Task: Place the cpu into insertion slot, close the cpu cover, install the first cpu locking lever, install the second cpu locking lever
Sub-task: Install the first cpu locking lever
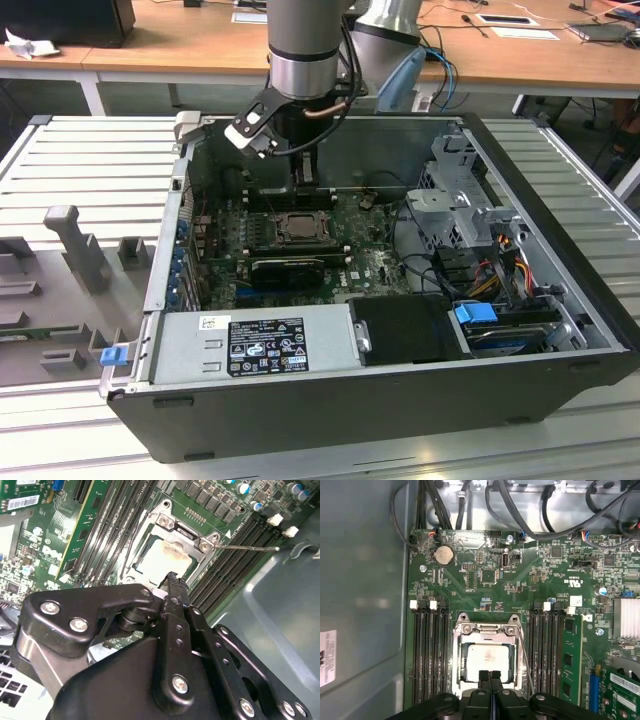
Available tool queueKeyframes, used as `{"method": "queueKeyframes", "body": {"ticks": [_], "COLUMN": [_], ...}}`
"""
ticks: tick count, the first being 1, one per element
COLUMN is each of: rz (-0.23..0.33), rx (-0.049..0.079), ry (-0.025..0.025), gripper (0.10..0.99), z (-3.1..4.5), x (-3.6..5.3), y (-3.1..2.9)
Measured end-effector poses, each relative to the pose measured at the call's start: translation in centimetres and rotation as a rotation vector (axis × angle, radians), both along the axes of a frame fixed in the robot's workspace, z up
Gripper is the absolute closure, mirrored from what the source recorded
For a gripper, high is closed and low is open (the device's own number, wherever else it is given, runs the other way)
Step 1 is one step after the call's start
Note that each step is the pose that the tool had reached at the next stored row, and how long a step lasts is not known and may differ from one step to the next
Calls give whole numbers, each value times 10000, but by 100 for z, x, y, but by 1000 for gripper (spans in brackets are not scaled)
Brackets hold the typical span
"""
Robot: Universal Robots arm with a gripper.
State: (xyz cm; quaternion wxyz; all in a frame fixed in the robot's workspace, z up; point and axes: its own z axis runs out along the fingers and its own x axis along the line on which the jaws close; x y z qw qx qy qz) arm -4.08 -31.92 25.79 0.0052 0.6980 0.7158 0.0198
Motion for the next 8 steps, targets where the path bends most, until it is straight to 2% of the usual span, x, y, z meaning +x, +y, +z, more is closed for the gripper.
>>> {"method": "queueKeyframes", "body": {"ticks": [8], "rz": [38], "rx": [0], "ry": [5], "gripper": [980], "z": [177], "x": [0], "y": [1]}}
